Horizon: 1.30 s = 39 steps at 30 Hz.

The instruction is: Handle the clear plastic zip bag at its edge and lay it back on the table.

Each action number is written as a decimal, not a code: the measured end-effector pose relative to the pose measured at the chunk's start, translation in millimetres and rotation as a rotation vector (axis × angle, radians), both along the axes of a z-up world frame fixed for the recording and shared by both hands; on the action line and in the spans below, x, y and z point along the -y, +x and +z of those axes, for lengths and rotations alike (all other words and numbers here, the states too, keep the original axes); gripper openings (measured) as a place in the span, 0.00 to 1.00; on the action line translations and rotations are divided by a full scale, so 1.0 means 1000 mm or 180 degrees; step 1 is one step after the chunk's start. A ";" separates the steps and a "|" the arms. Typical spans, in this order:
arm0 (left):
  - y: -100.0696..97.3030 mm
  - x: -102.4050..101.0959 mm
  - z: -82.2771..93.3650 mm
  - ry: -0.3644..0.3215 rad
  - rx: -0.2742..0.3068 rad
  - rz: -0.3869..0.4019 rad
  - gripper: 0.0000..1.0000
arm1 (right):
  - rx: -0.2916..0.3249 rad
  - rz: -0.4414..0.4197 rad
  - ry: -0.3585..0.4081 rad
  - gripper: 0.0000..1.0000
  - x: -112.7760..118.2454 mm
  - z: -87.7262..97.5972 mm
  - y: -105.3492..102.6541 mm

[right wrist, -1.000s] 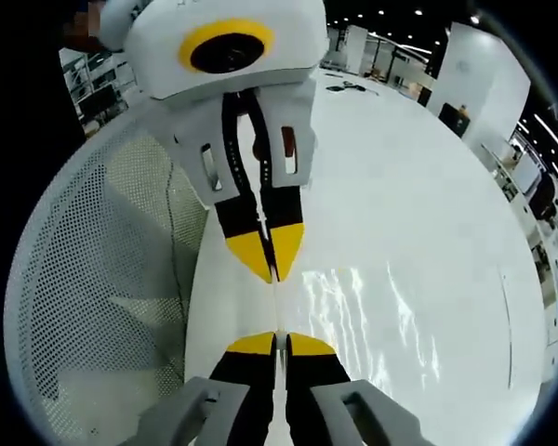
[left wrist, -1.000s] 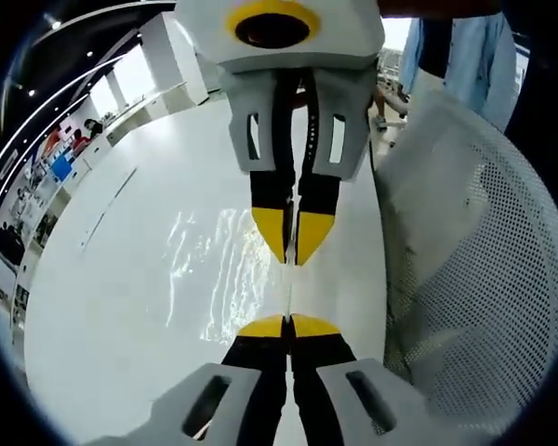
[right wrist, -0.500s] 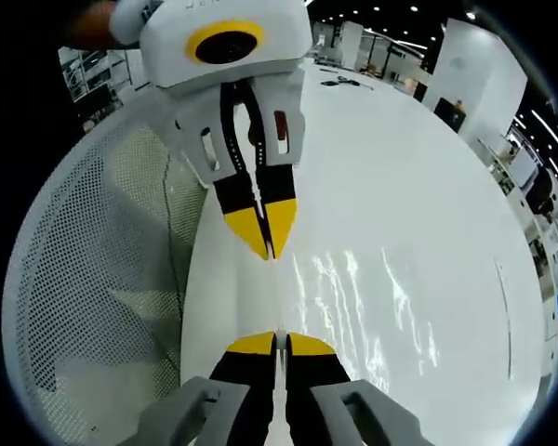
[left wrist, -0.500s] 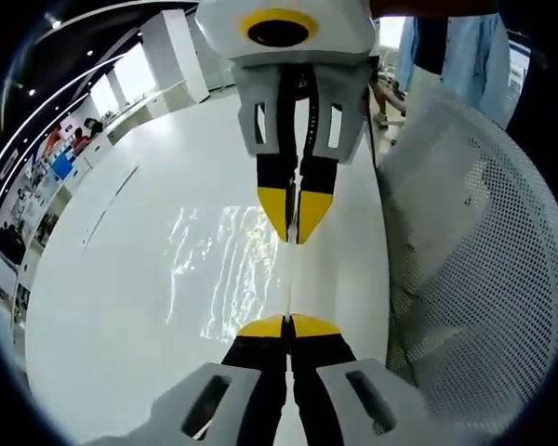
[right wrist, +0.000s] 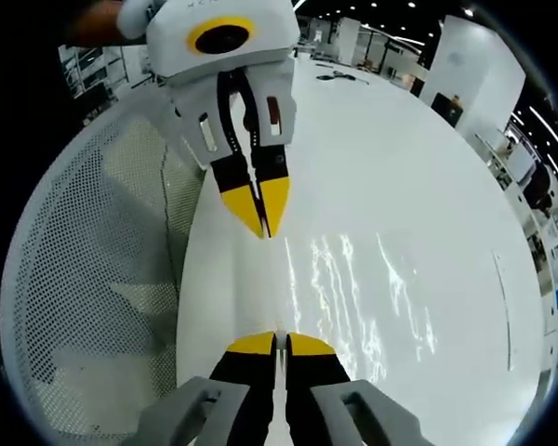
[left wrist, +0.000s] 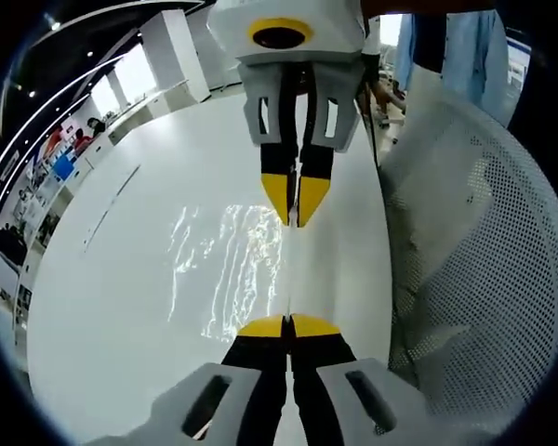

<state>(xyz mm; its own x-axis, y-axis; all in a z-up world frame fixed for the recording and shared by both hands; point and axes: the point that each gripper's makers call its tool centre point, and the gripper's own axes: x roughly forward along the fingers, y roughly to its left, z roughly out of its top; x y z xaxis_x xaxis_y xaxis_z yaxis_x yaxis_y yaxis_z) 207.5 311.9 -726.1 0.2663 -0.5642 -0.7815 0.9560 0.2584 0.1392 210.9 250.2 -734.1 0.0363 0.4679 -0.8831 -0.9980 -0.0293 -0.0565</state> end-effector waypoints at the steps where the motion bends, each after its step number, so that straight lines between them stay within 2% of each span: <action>1: 0.001 0.000 0.000 0.0000 0.0004 0.0003 0.00 | 0.0001 0.0000 -0.0003 0.00 0.000 0.000 0.000; 39: 0.003 -0.004 0.000 0.0000 -0.0008 0.0055 0.00 | 0.0009 -0.0124 -0.0146 0.00 0.034 -0.007 0.010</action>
<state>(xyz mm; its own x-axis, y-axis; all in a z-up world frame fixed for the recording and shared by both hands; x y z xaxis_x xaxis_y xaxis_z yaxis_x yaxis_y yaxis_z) 210.1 315.5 -725.9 0.2741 -0.5594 -0.7823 0.9517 0.2748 0.1370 220.5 216.1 -741.1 0.0561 0.4251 -0.9034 -0.9982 0.0068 -0.0588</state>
